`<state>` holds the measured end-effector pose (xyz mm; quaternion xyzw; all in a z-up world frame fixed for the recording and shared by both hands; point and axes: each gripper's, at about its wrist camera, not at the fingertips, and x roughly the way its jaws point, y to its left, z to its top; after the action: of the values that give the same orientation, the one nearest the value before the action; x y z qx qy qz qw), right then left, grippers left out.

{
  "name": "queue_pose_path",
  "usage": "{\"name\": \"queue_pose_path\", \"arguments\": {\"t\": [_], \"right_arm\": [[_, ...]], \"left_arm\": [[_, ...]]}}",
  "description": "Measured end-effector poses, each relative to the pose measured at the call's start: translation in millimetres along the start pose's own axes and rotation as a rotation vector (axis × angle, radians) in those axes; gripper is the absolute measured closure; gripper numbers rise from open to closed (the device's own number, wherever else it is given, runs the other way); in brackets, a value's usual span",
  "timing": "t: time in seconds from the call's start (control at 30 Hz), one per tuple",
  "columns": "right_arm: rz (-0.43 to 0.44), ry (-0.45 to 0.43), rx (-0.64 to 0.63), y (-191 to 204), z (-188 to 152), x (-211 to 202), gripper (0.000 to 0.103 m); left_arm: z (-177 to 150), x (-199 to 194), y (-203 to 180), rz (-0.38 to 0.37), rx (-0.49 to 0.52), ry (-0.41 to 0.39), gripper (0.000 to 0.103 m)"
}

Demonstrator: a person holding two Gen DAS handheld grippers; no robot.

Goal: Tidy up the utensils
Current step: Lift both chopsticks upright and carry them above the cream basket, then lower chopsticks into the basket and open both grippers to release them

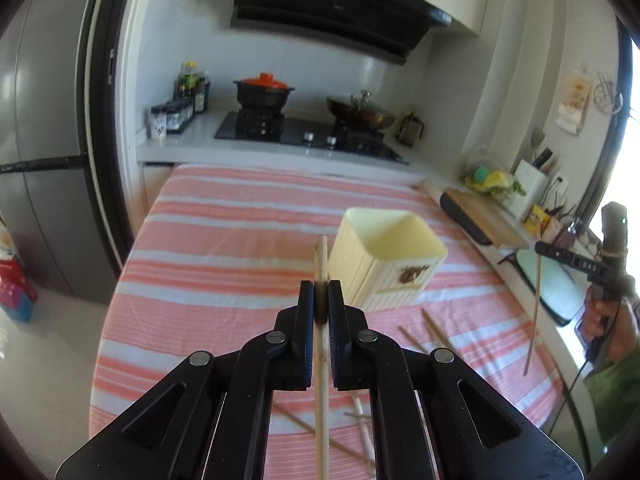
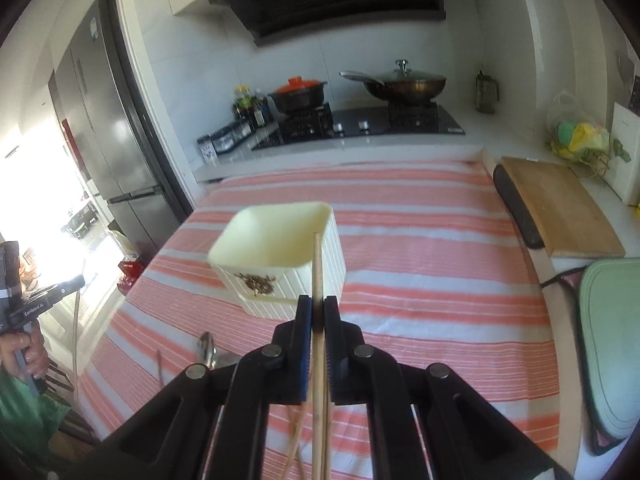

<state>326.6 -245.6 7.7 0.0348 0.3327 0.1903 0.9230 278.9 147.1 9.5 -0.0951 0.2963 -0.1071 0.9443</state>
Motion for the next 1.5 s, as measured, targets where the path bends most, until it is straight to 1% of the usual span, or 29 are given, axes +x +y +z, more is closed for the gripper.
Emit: {"name": "queue_pose_path", "arguments": {"t": [0.13, 0.23, 0.3, 0.47, 0.6, 0.7, 0.8, 0.9, 1.0, 1.13, 1.23, 1.33, 1.37, 1.4, 1.43, 1.47, 1.5], "right_arm": [[0.007, -0.113, -0.020, 20, 21, -14, 0.097], [0.020, -0.168, -0.030, 31, 45, -9, 0.097], [0.034, -0.182, -0.030, 37, 62, 6, 0.097], [0.017, -0.194, -0.043, 49, 104, 55, 0.097], [0.019, -0.225, -0.047, 50, 134, 85, 0.097], [0.022, -0.262, -0.052, 49, 152, 101, 0.097], [0.023, -0.292, -0.054, 44, 163, 115, 0.097], [0.020, -0.325, -0.064, 37, 164, 128, 0.097], [0.022, -0.337, -0.048, 26, 159, 142, 0.097], [0.023, -0.294, -0.024, 11, 141, 165, 0.097], [0.023, -0.229, -0.020, 4, 125, 178, 0.097], [0.040, -0.138, -0.017, 1, 106, 183, 0.097], [0.041, -0.107, -0.024, 3, 99, 184, 0.096], [0.045, -0.075, -0.033, 4, 93, 184, 0.095], [0.043, -0.037, -0.039, 5, 89, 185, 0.095], [0.030, 0.002, -0.041, 6, 86, 185, 0.095], [0.017, 0.034, -0.037, 7, 85, 184, 0.089]], "left_arm": [[32, -6, -10, -0.035, -0.014, -0.072, 0.098], [59, 4, -19, -0.050, -0.009, -0.110, 0.098], [78, 19, -24, -0.054, -0.005, -0.117, 0.098], [124, 70, -41, -0.058, -0.018, -0.120, 0.098], [151, 110, -59, -0.052, -0.021, -0.131, 0.098], [164, 138, -72, -0.039, -0.012, -0.150, 0.098], [166, 161, -80, -0.013, -0.003, -0.177, 0.098], [163, 185, -83, 0.018, -0.014, -0.202, 0.099], [156, 208, -83, 0.056, -0.031, -0.221, 0.098], [134, 237, -82, 0.096, -0.027, -0.215, 0.098], [117, 253, -80, 0.088, -0.016, -0.154, 0.098], [102, 254, -83, 0.049, 0.020, -0.082, 0.097], [98, 253, -83, 0.049, 0.039, -0.056, 0.095], [95, 252, -85, 0.048, 0.059, -0.024, 0.082], [94, 248, -86, 0.045, 0.069, 0.008, 0.074], [94, 243, -86, 0.042, 0.068, 0.029, 0.060], [95, 236, -84, 0.037, 0.062, 0.046, 0.052]]}}
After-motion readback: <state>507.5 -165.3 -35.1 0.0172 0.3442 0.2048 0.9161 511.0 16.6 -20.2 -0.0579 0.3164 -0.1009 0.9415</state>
